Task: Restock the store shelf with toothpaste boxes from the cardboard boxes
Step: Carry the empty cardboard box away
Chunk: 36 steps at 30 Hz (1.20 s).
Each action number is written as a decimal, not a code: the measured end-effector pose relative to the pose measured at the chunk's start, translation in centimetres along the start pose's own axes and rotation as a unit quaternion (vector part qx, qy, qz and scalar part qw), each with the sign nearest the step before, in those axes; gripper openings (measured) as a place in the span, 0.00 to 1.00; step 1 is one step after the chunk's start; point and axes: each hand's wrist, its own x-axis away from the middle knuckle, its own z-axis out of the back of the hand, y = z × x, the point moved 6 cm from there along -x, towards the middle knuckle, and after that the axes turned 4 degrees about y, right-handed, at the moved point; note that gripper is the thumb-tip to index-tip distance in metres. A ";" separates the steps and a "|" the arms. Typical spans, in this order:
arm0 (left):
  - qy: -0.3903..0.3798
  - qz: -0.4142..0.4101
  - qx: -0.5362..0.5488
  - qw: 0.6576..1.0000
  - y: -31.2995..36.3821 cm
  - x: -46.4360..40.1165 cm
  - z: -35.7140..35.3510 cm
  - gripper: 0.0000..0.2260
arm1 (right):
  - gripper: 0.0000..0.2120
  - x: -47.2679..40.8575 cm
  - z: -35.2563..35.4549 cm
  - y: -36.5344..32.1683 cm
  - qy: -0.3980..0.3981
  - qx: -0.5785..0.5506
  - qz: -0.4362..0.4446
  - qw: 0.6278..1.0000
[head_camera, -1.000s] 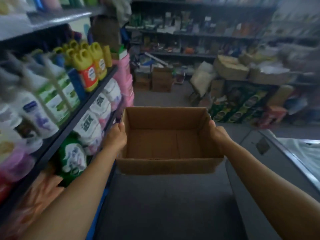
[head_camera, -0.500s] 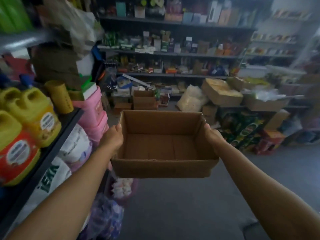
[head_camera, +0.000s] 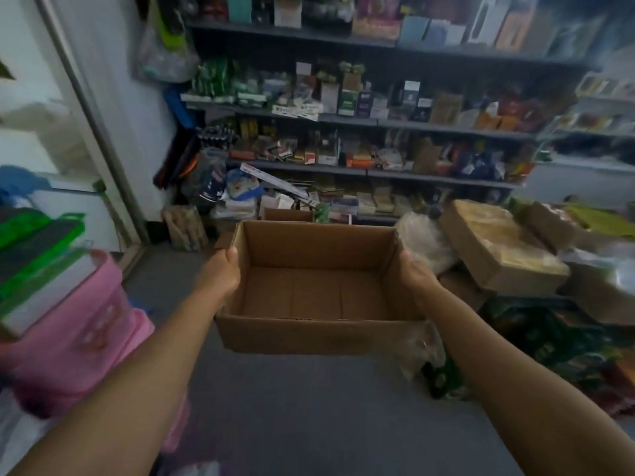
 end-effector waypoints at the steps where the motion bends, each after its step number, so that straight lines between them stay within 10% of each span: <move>1: 0.002 0.012 0.000 1.000 1.5 -2.8 -0.8 0.24 | 0.27 -3.4 -0.6 -1.8 -0.004 0.008 0.001 1.000; 19: 0.022 0.033 -0.033 0.999 11.3 -56.1 -12.1 0.24 | 0.30 -50.8 -24.2 -23.8 -0.023 0.071 -0.042 0.996; 36: -0.012 0.175 0.002 0.985 3.4 -91.2 -35.7 0.24 | 0.26 -88.7 -51.9 -25.5 -0.105 0.112 -0.064 0.986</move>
